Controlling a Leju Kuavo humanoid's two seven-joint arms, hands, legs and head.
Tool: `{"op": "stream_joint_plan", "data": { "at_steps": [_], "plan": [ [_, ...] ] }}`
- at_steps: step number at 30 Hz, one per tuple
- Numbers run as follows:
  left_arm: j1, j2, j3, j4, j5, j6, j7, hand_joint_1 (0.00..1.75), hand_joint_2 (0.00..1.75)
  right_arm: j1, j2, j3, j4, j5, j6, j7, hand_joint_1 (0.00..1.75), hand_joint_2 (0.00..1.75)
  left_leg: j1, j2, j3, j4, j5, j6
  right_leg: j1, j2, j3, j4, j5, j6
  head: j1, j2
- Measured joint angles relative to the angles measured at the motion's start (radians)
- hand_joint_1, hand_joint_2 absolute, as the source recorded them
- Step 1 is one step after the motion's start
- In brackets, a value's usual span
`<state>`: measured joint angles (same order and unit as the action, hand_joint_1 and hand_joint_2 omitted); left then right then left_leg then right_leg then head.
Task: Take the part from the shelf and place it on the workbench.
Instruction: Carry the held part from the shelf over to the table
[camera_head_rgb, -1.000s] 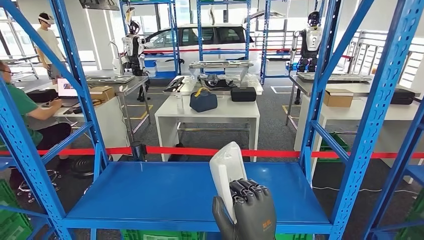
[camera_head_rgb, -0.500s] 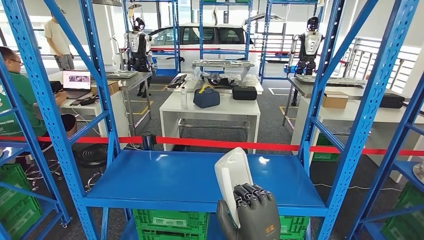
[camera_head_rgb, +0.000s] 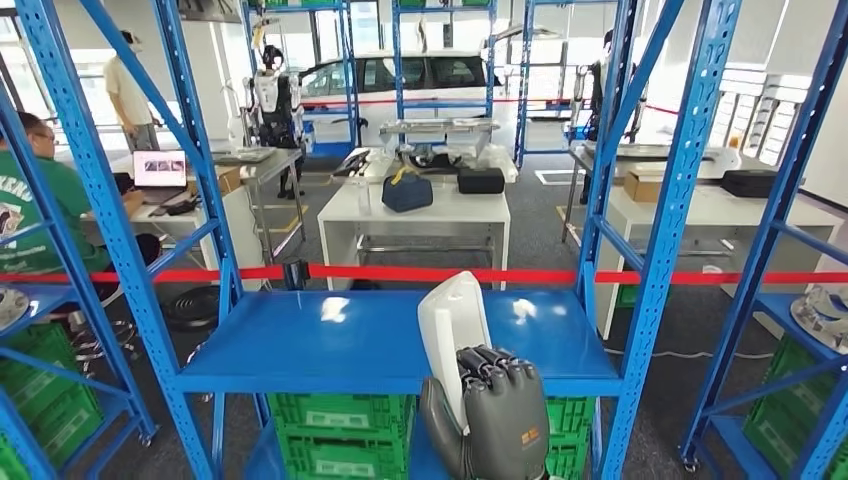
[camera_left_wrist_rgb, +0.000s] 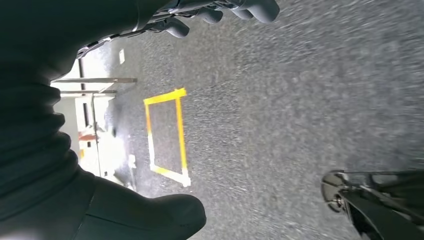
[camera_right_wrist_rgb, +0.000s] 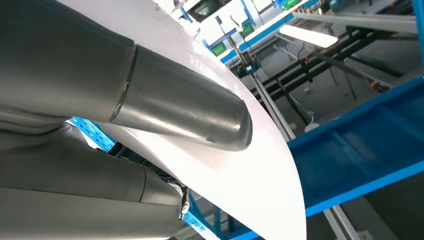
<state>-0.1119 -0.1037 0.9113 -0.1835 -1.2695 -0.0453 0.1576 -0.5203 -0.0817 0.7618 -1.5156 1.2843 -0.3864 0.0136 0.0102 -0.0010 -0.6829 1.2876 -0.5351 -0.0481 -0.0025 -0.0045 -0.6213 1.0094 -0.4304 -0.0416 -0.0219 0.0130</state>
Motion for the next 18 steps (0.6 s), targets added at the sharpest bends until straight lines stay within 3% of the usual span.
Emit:
{"op": "stream_joint_plan", "data": {
  "at_steps": [1, 3, 4, 5, 7, 8, 10, 12, 13, 14, 15, 16, 18],
  "plan": [
    [-0.001, 0.001, 0.000, 0.000, -0.001, 0.000, -0.001, 0.00, 1.75, 0.000, 0.000, 0.001, 0.000, -0.003, -0.001, 0.002, 1.75, 0.00, 0.002, 0.000, 0.049, -0.052, 0.023, -0.001, -0.001, 0.000, -0.014, 0.003, 0.011, 0.004, 0.000, 0.000],
    [-0.004, 0.002, 0.000, -0.001, -0.001, -0.001, -0.004, 0.00, 1.75, -0.001, 0.000, 0.001, -0.001, -0.009, -0.003, 0.006, 1.75, 0.00, 0.001, -0.003, 0.163, -0.200, 0.015, 0.004, -0.002, 0.000, -0.034, 0.008, 0.030, 0.015, -0.001, 0.000],
    [-0.006, 0.002, 0.000, -0.001, -0.002, -0.001, -0.004, 0.00, 1.75, -0.002, -0.001, 0.001, -0.001, -0.012, -0.004, 0.007, 1.75, 0.00, -0.001, -0.005, 0.197, -0.254, -0.001, 0.011, -0.002, -0.001, -0.038, 0.009, 0.039, 0.021, -0.001, 0.000],
    [-0.008, 0.003, 0.000, -0.001, -0.002, -0.002, -0.005, 0.00, 1.75, -0.003, -0.001, 0.001, -0.002, -0.014, -0.006, 0.009, 1.75, 0.00, -0.005, -0.006, 0.212, -0.284, -0.012, 0.019, -0.003, -0.002, -0.040, 0.007, 0.048, 0.027, -0.001, 0.000],
    [-0.007, 0.003, 0.000, -0.001, -0.002, -0.002, -0.006, 0.00, 1.75, -0.003, -0.003, 0.002, -0.002, -0.017, -0.008, 0.012, 1.75, 0.00, -0.006, -0.004, 0.197, -0.292, -0.001, 0.038, -0.005, -0.002, -0.045, 0.004, 0.060, 0.041, -0.001, 0.000],
    [-0.007, 0.003, 0.000, -0.001, -0.002, -0.003, -0.006, 0.00, 1.75, -0.002, -0.004, 0.002, -0.002, -0.018, -0.009, 0.014, 1.75, 0.00, -0.006, -0.001, 0.187, -0.292, 0.010, 0.049, -0.006, -0.001, -0.053, 0.015, 0.044, 0.047, -0.001, 0.000],
    [-0.007, 0.004, 0.000, -0.001, -0.002, -0.003, -0.005, 0.00, 1.75, -0.002, -0.008, 0.002, -0.001, -0.018, -0.010, 0.014, 1.75, 0.00, -0.004, 0.005, 0.164, -0.292, 0.033, 0.064, -0.008, 0.002, -0.083, 0.091, -0.045, 0.055, 0.001, 0.000],
    [-0.007, 0.006, 0.000, -0.001, -0.002, -0.004, -0.004, 0.00, 1.75, -0.002, -0.010, 0.002, -0.001, -0.018, -0.010, 0.015, 1.75, 0.00, -0.006, 0.007, 0.133, -0.288, 0.058, 0.069, -0.008, 0.002, -0.116, 0.224, -0.139, 0.058, 0.003, 0.000],
    [-0.006, 0.007, 0.000, -0.002, -0.002, -0.004, -0.004, 0.00, 1.75, -0.001, -0.011, 0.002, -0.001, -0.019, -0.010, 0.015, 1.75, 0.00, -0.007, 0.007, 0.115, -0.285, 0.071, 0.069, -0.008, 0.002, -0.122, 0.277, -0.154, 0.059, 0.003, 0.000],
    [-0.006, 0.007, 0.000, -0.001, -0.002, -0.004, -0.004, 0.00, 1.75, -0.001, -0.012, 0.002, -0.001, -0.020, -0.010, 0.014, 1.75, 0.00, -0.008, 0.007, 0.096, -0.281, 0.082, 0.068, -0.007, 0.002, -0.113, 0.302, -0.146, 0.058, 0.003, 0.000],
    [-0.005, 0.007, 0.000, -0.001, -0.002, -0.004, -0.004, 0.00, 1.75, -0.001, -0.013, 0.002, -0.001, -0.023, -0.011, 0.014, 1.75, 0.00, -0.008, 0.008, 0.078, -0.276, 0.092, 0.067, -0.007, 0.002, -0.086, 0.292, -0.122, 0.056, 0.004, 0.000],
    [-0.005, 0.006, 0.000, -0.001, -0.002, -0.004, -0.004, 0.00, 1.75, -0.001, -0.013, 0.002, -0.001, -0.026, -0.012, 0.014, 1.75, 0.00, -0.008, 0.008, 0.062, -0.270, 0.100, 0.064, -0.006, 0.002, -0.041, 0.245, -0.096, 0.052, 0.004, 0.000],
    [-0.004, 0.006, 0.000, -0.001, -0.001, -0.003, -0.004, 0.00, 1.75, -0.002, -0.014, 0.002, -0.001, -0.033, -0.014, 0.012, 1.75, 0.00, -0.009, 0.007, 0.039, -0.259, 0.114, 0.057, -0.002, 0.003, 0.062, 0.104, -0.092, 0.042, 0.005, 0.000]
  ]
}}
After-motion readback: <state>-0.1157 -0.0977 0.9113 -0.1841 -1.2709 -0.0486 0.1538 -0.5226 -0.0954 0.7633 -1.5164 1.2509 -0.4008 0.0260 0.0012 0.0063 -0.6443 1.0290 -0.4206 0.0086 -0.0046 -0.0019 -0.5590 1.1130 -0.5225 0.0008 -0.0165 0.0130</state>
